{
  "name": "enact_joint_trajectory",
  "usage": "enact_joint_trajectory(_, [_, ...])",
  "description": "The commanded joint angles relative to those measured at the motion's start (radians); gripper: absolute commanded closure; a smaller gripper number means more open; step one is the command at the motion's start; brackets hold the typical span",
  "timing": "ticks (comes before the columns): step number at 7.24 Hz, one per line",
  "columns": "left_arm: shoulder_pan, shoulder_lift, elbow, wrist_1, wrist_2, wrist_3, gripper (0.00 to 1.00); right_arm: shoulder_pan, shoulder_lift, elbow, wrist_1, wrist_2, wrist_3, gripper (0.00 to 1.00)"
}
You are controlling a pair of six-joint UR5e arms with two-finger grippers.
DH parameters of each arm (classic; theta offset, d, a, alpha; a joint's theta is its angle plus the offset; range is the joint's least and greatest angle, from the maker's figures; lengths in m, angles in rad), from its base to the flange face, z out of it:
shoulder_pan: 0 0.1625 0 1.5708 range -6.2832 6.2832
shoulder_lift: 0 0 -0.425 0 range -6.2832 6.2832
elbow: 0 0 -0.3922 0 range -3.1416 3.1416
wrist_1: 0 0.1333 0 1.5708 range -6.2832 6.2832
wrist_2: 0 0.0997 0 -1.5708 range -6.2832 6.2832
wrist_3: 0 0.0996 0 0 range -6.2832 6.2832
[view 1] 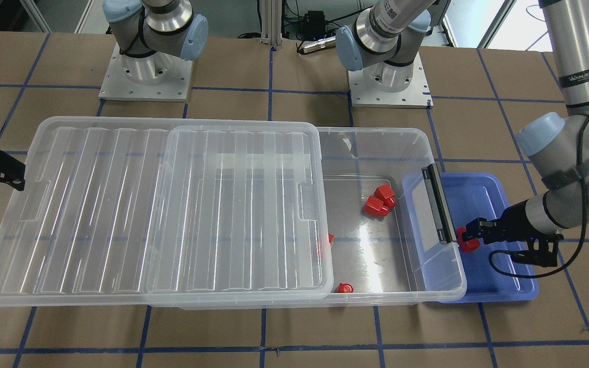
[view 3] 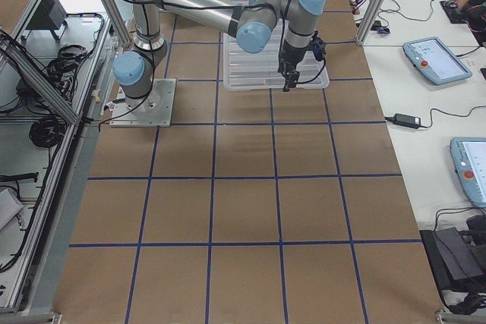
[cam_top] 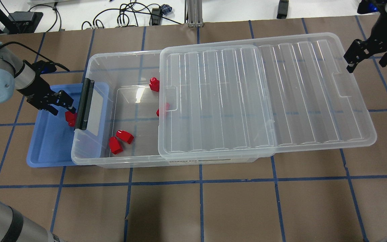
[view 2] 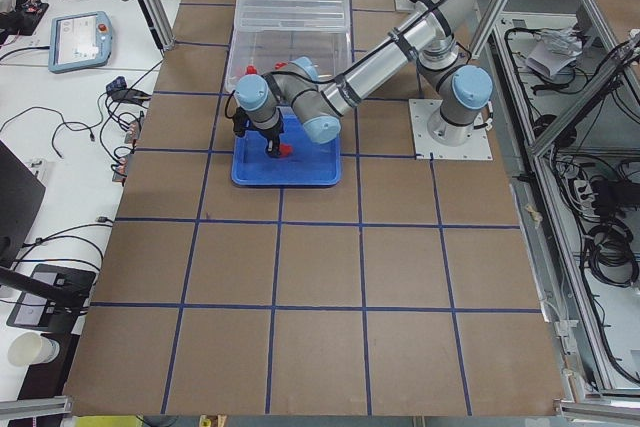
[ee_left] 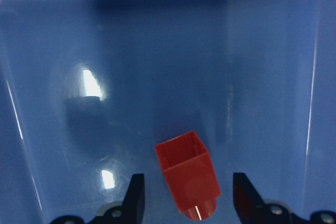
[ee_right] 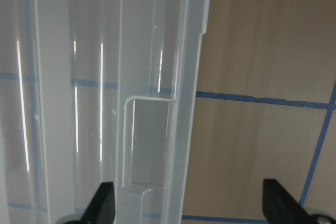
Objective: Place red block in blue tray from box
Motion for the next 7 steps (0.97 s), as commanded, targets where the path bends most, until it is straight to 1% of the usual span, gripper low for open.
enact_joint_trajectory(1, [-0.059,0.123,0.201,-0.42,0.005,-0.001,0.0,-0.004,0.018,0.0,-0.033,-0.035,-0.004,0.0])
enact_joint_trajectory(2, [-0.111,0.172,0.337,-0.554,0.008,-0.006,0.0,-0.033,0.028,0.0,-0.048,-0.058,-0.009,0.0])
enact_joint_trajectory(3, [-0.189,0.196,0.434,-0.633,0.087,-0.067,0.0,-0.072,0.034,0.003,-0.049,-0.055,-0.022,0.0])
enact_joint_trajectory(4, [-0.301,0.222,0.463,-0.629,0.142,-0.196,0.0,-0.083,0.045,0.013,-0.049,-0.049,-0.023,0.0])
enact_joint_trajectory(5, [-0.411,0.231,0.455,-0.587,0.143,-0.286,0.0,-0.084,0.047,0.026,-0.047,-0.048,-0.016,0.0])
enact_joint_trajectory(6, [-0.474,0.234,0.432,-0.477,0.146,-0.29,0.0,-0.084,0.047,0.036,-0.047,-0.048,-0.023,0.0])
enact_joint_trajectory(7, [-0.474,0.239,0.388,-0.412,0.146,-0.287,0.0,-0.081,0.045,0.046,-0.036,-0.046,-0.016,0.0])
